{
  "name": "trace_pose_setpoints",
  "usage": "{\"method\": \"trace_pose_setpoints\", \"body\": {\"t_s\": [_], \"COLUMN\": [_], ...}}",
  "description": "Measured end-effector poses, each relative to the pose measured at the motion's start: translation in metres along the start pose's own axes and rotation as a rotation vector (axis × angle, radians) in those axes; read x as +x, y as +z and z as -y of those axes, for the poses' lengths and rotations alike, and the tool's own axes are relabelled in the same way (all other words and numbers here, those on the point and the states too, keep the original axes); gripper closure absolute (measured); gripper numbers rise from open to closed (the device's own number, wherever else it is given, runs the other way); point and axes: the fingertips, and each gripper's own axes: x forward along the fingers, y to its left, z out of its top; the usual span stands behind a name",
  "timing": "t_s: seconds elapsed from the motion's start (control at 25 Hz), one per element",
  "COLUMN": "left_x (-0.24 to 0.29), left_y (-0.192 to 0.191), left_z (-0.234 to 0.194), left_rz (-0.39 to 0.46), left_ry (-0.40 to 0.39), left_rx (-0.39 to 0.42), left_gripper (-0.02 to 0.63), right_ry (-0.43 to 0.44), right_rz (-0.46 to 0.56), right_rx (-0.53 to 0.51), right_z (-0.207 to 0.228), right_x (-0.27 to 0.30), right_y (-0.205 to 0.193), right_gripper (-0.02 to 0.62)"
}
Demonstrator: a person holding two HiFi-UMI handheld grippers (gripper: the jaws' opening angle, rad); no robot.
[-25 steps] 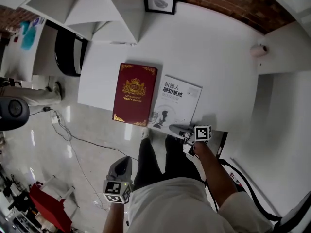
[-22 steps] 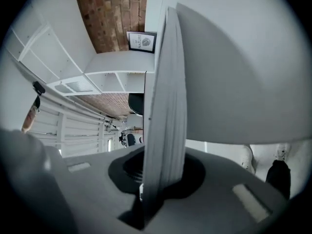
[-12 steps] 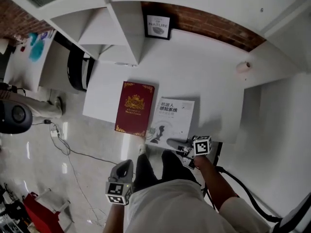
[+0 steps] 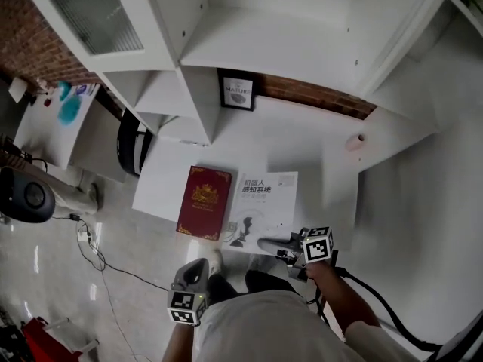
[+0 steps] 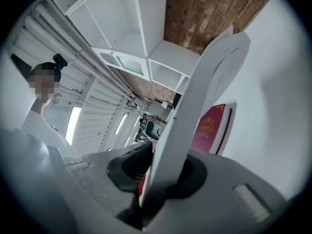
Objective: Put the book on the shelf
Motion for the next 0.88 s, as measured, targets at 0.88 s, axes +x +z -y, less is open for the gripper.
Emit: {"method": "trace_pose_setpoints", "body": {"t_s": [0.88], "left_x": [0.012], "left_y": [0.121], "left_z": [-0.038], "left_rz": [0.167], "left_ry": [-0.122], "left_rx": [0.051], "left_gripper": [0.6], "right_ry": [0.133], "right_rz": [0.033], "right_rx": [-0.332], "right_z": [-0.24], "right_x": [0.021], "right_y": [0.185], "right_gripper": [0.506]}}
